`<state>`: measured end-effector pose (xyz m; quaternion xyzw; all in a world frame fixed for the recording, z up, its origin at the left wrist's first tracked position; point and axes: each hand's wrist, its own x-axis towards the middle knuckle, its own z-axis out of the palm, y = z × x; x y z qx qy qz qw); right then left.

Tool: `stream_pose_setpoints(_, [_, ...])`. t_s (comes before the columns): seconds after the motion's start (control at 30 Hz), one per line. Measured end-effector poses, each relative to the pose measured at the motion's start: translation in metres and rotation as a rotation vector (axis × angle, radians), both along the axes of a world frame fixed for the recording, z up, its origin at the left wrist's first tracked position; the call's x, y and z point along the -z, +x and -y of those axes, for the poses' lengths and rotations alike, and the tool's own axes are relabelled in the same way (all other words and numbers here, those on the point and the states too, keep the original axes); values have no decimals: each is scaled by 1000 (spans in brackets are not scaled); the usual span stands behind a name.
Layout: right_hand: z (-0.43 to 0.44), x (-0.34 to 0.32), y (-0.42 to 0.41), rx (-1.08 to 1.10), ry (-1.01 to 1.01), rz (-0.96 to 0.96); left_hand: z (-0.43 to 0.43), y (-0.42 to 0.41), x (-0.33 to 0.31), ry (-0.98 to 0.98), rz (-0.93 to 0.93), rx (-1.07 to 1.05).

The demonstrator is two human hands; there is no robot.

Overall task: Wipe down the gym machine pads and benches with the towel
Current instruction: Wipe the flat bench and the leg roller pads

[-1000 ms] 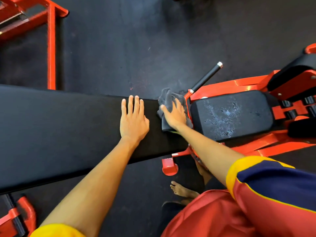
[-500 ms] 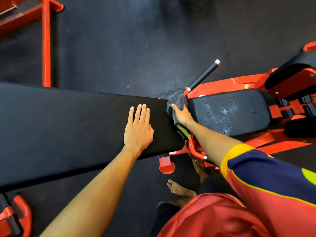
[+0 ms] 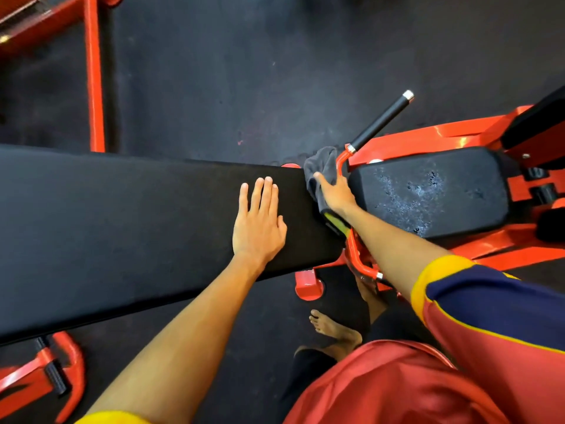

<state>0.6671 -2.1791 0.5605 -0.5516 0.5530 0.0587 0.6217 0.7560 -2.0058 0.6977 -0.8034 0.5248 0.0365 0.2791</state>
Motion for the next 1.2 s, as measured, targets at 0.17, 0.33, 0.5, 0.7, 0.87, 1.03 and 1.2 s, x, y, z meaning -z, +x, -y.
stream_pose_setpoints(0.17, [4,2,3,34,28,-73,1,-2,-2,2,20,-3])
stream_pose_setpoints(0.33, [-64,-17,-32,-202,-324,35,1,-3,-3,18,21,-2])
stream_pose_setpoints(0.5, [-69,-13,-43,-124,-304,117,1,-3,-3,21,32,16])
stream_pose_setpoints(0.7, [-44,-8,-26,15,-80,90,-1,-3,-2,27,56,27])
stream_pose_setpoints(0.87, [-122,-33,-53,-127,-319,0,-4,-4,-3,44,56,65])
stream_pose_setpoints(1.03, [-145,-22,-75,149,-326,94,-18,-17,-4,44,17,78])
stream_pose_setpoints(1.2, [-111,17,-72,607,176,33,-33,-27,-5,37,-13,98])
